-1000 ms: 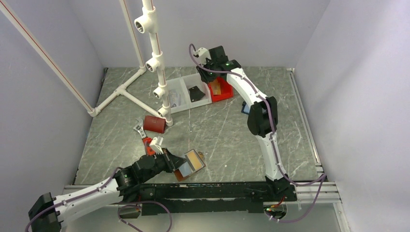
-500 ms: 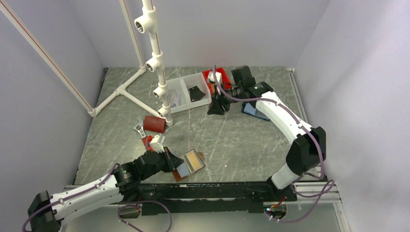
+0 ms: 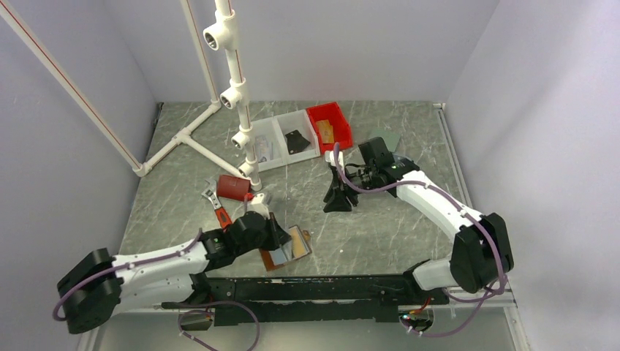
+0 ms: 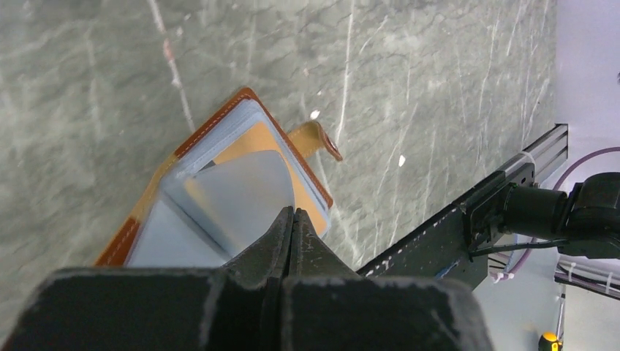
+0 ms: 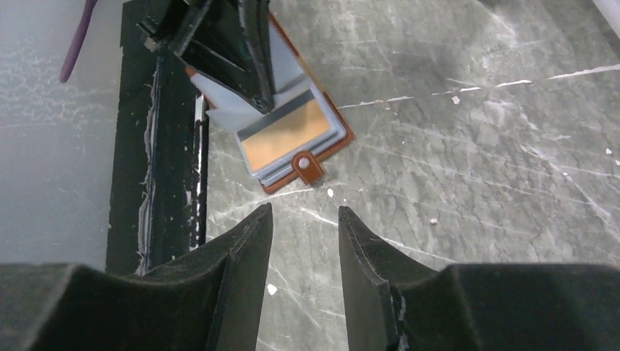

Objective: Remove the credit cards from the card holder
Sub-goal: Remove the credit card from the card holder.

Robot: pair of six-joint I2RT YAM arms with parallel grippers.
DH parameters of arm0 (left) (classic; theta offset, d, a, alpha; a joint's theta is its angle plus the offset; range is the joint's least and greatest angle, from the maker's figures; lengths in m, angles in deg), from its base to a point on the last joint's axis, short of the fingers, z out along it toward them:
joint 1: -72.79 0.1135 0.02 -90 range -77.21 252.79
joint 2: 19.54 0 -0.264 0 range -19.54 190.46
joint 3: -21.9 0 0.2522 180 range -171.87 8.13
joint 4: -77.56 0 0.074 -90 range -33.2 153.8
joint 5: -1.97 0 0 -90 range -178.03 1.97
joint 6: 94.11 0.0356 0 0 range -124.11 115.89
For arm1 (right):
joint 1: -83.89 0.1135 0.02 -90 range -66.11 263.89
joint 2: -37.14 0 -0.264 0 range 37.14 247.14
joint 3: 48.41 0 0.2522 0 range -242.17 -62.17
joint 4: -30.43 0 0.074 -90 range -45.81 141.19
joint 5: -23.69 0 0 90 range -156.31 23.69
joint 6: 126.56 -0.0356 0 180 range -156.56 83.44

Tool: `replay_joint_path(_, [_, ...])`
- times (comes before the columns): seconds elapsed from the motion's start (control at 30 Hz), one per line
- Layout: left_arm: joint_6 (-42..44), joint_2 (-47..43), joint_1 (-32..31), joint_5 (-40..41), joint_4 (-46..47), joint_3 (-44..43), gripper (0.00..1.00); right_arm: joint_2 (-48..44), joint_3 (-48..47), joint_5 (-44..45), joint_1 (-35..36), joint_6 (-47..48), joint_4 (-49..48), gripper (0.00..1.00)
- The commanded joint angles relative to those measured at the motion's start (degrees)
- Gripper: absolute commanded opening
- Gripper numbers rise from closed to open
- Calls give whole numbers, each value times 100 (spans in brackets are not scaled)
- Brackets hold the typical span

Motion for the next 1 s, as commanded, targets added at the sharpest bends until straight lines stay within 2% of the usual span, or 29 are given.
replay_joint_path(0.0, [349, 723, 189, -546, 1094, -566, 0, -188, 233, -347, -22, 631, -460, 41])
replay_joint_path(0.33, [440, 1424, 461, -1439, 1994, -953, 0, -57, 231, -292, -22, 778, -384, 40])
replay_joint_path(0.63, [225, 1124, 673, -833, 1035, -597, 0, 144, 314, -483, 84, 1310, -76, 38])
replay_joint_path(0.97, [-161, 174, 706, -397, -295, 36, 0, 310, 458, -13, 715, 1971, 65, 38])
